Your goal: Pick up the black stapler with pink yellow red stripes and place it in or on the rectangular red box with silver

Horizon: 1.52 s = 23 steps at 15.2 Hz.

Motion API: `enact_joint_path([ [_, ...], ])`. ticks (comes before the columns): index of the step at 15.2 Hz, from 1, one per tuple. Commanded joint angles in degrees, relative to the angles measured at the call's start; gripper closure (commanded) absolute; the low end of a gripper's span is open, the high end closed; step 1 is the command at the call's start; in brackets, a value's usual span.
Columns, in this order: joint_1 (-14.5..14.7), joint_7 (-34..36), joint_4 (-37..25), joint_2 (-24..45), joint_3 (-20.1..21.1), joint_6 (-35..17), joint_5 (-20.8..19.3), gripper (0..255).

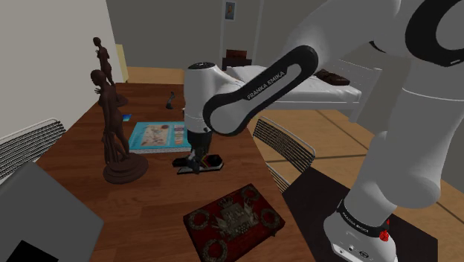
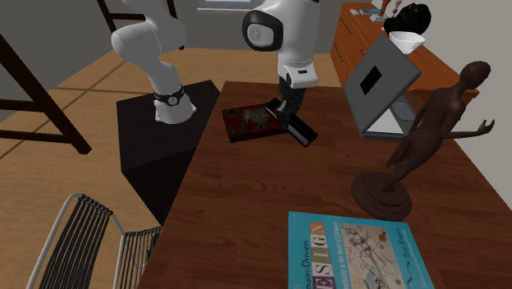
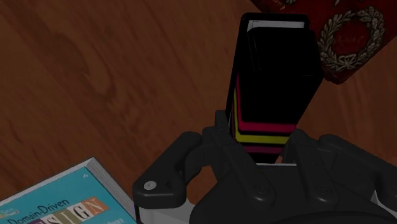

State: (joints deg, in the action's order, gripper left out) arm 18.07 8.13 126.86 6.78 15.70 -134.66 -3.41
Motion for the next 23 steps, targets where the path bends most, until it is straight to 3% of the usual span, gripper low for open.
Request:
enact_joint_path([
  [1, 0.53, 0.68, 4.51, -3.50, 0.76, -1.15, 1.10, 255],
  [8, 4.01, 3.07, 18.79, -15.67, 3.85, -3.79, 6.64, 255],
  [13, 8.57, 5.31, 27.65, -24.77, 6.28, -3.91, 12.02, 255],
  [23, 7.09, 7.73, 29.87, -16.57, 7.94, -14.09, 9.08, 255],
])
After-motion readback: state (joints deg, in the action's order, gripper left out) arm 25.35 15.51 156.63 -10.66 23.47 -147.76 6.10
